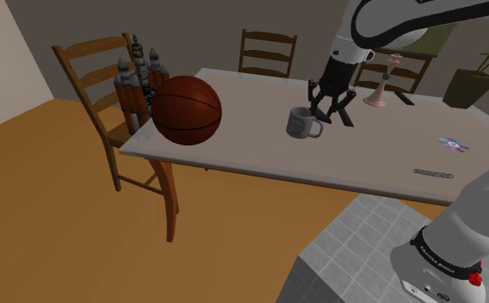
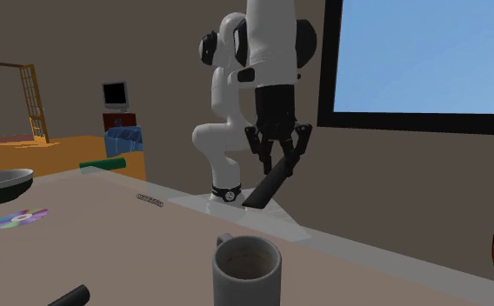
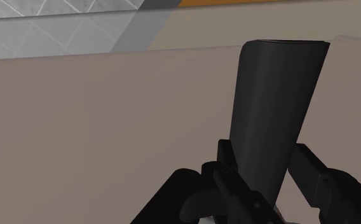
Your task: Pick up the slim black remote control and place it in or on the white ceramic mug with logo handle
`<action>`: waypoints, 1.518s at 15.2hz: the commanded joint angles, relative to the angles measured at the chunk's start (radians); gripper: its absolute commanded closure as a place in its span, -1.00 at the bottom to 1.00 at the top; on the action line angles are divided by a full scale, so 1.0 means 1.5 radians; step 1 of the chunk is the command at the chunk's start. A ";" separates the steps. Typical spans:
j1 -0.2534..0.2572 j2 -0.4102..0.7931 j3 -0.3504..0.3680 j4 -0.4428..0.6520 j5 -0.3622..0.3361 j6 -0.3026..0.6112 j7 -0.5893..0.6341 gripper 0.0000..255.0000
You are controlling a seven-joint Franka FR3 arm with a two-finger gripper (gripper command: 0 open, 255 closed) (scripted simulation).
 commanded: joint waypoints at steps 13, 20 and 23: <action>-0.055 0.220 -0.058 0.174 -0.046 0.036 -0.087 1.00; -0.054 0.241 -0.056 0.133 -0.046 0.098 -0.090 1.00; -0.054 0.246 -0.056 0.125 -0.046 0.111 -0.090 1.00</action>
